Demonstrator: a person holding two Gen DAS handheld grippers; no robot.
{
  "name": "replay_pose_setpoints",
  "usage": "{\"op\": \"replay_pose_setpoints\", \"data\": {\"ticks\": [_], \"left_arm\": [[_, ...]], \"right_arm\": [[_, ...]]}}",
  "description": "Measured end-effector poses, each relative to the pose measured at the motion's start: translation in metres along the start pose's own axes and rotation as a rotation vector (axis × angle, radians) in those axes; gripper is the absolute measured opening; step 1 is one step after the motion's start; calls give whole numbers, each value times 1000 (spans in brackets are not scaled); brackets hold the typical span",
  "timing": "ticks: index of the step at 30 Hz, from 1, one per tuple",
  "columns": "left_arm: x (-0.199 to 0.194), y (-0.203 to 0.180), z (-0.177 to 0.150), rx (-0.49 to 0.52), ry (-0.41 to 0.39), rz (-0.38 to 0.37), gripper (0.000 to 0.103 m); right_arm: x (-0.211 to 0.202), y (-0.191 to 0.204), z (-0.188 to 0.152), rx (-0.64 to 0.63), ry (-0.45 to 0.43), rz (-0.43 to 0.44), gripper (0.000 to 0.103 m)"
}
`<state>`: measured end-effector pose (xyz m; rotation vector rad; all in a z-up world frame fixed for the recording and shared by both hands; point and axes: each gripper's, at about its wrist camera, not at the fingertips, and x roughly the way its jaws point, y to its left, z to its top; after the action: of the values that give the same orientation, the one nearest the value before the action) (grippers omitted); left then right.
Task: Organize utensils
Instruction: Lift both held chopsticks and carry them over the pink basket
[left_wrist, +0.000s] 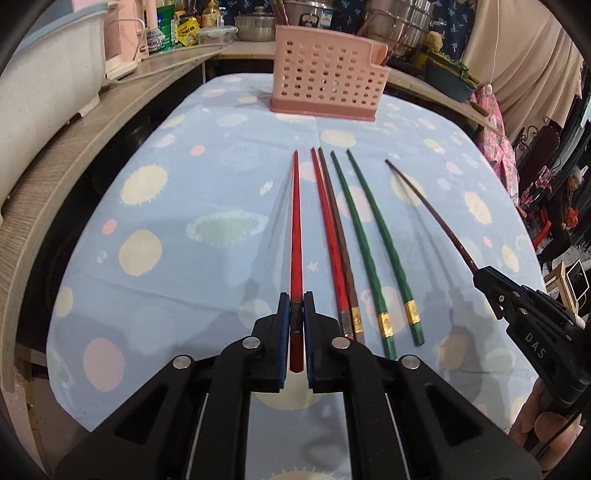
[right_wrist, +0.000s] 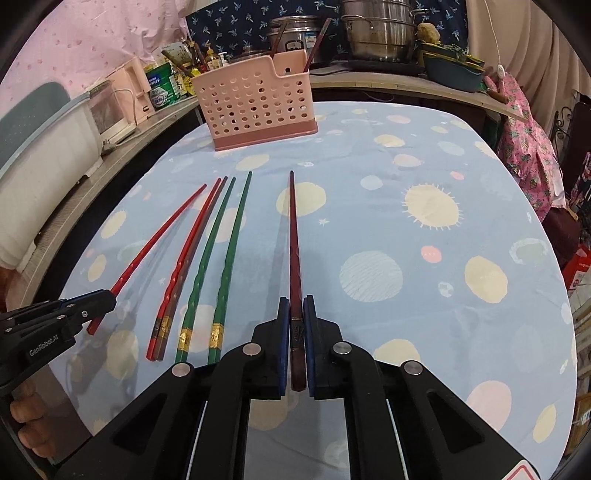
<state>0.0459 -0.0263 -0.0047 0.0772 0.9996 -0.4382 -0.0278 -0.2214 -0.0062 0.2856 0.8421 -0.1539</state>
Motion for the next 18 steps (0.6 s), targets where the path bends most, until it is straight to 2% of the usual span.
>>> {"op": "replay_pose_setpoints", "data": {"ticks": [8, 18], "left_arm": [[-38, 2, 33, -22, -108, -27, 7], [-72, 2, 91, -22, -257, -16, 7]], "right_arm": [[-30, -6, 39, 45, -83, 55, 7], [-65, -7, 106, 30, -254, 69, 7]]}}
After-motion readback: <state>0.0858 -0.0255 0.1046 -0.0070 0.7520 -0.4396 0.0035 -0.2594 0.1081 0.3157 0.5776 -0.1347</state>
